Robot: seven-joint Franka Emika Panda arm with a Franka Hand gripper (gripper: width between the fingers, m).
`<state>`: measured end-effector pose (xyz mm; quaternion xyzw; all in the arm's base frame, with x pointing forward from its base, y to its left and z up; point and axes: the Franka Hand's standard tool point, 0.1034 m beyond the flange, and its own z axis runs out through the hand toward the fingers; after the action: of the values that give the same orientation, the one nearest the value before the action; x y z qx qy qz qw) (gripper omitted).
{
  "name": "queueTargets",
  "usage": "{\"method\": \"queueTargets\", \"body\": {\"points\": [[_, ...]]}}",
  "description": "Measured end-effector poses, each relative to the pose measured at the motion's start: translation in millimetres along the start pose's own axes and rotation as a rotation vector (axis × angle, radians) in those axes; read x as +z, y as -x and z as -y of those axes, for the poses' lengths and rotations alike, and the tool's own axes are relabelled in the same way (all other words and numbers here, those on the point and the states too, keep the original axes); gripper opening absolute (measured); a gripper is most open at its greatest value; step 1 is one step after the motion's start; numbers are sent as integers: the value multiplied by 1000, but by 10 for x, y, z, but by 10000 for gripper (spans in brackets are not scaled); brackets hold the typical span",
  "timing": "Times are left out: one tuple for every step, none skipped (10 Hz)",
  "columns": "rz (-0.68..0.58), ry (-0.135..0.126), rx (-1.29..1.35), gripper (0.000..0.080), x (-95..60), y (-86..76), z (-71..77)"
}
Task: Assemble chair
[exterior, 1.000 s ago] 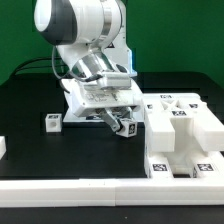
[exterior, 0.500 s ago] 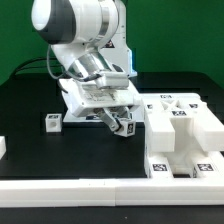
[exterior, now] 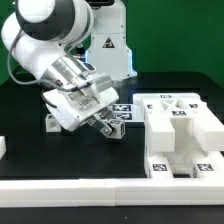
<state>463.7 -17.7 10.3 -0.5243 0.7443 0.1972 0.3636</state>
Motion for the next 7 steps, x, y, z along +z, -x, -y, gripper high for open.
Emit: {"method": "queueTargets", "body": {"points": [[-7, 89, 14, 282, -2, -9, -55], [-13, 176, -1, 282, -1, -8, -59], [6, 271, -77, 282, 12, 34, -8], [22, 307, -110, 282, 28, 33, 53], [28, 376, -152, 282, 20, 11, 66], [10, 411, -157, 282, 28, -25, 71], [10, 459, -157, 282, 31, -13, 51]]}}
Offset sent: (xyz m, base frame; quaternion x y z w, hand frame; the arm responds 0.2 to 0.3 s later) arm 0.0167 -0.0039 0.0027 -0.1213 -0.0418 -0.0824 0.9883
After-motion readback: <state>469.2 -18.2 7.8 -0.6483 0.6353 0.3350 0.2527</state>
